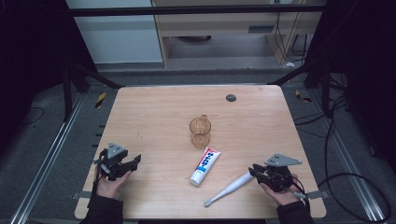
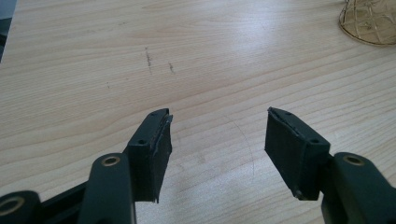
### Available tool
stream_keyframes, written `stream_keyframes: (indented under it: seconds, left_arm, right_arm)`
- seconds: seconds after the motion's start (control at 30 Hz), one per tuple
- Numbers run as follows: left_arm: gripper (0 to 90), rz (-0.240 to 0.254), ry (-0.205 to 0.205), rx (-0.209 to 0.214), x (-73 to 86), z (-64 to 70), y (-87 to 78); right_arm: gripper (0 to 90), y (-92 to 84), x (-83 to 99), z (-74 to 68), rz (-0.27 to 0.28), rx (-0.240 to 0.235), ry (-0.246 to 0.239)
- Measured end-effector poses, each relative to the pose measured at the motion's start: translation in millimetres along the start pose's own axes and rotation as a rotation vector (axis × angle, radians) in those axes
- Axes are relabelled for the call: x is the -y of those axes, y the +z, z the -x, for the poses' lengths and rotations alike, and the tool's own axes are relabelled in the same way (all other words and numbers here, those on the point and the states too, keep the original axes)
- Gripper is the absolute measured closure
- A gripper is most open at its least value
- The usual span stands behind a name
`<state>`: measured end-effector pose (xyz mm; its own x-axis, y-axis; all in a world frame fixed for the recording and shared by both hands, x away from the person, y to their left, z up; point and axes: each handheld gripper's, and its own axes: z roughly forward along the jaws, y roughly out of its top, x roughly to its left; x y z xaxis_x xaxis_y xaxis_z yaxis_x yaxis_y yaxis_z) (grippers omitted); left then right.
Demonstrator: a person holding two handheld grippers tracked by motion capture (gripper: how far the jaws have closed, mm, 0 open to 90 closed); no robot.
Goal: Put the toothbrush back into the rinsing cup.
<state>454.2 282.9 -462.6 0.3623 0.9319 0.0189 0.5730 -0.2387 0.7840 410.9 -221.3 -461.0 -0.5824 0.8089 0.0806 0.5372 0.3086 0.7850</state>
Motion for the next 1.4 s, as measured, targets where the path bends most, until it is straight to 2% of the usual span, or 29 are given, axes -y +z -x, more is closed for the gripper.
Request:
stream_keyframes:
  seconds: [0.2,0.37,0.53,0.6,0.63,0.7,0.77,0.83,1.03,1.4]
  left_arm:
    - [40.5,-0.003,0.002,0.000,-0.2,0.1,0.1]
    - [40.6,-0.006,0.005,0.001,-0.3,0.6,0.4]
    - [40.6,-0.009,0.010,0.000,-0.4,1.0,1.1]
    - [40.6,-0.010,0.008,0.001,-0.4,1.2,1.4]
    - [40.6,-0.010,0.008,0.001,-0.4,1.2,1.5]
    - [40.6,-0.011,0.009,0.001,-0.3,1.3,1.6]
    - [40.7,-0.012,0.009,0.001,-0.4,1.3,1.8]
    - [40.7,-0.012,0.010,0.001,-0.5,1.2,2.2]
    - [40.8,-0.014,0.011,-0.001,-0.4,1.2,2.5]
    - [40.8,-0.016,0.010,-0.002,0.0,0.2,2.7]
  right_arm:
    - [80.4,8.8,-1.8,-18.0,-0.029,-0.067,-0.040]
    - [84.7,12.7,-2.7,-21.1,-0.035,-0.067,-0.049]
    - [89.2,16.3,-3.3,-8.7,-0.042,-0.010,-0.026]
    - [89.4,16.9,-3.4,-5.8,-0.043,0.000,-0.023]
    - [89.4,18.2,-3.6,0.9,-0.042,0.021,-0.013]
    - [89.4,18.6,-3.5,4.0,-0.046,0.034,-0.008]
    - [89.3,20.0,-2.5,12.2,-0.059,0.069,0.003]
    - [89.2,22.2,-1.6,17.4,-0.066,0.080,0.006]
    - [88.7,25.9,1.0,23.5,-0.094,0.086,0.027]
    - [87.8,23.4,5.3,23.2,-0.116,0.093,0.008]
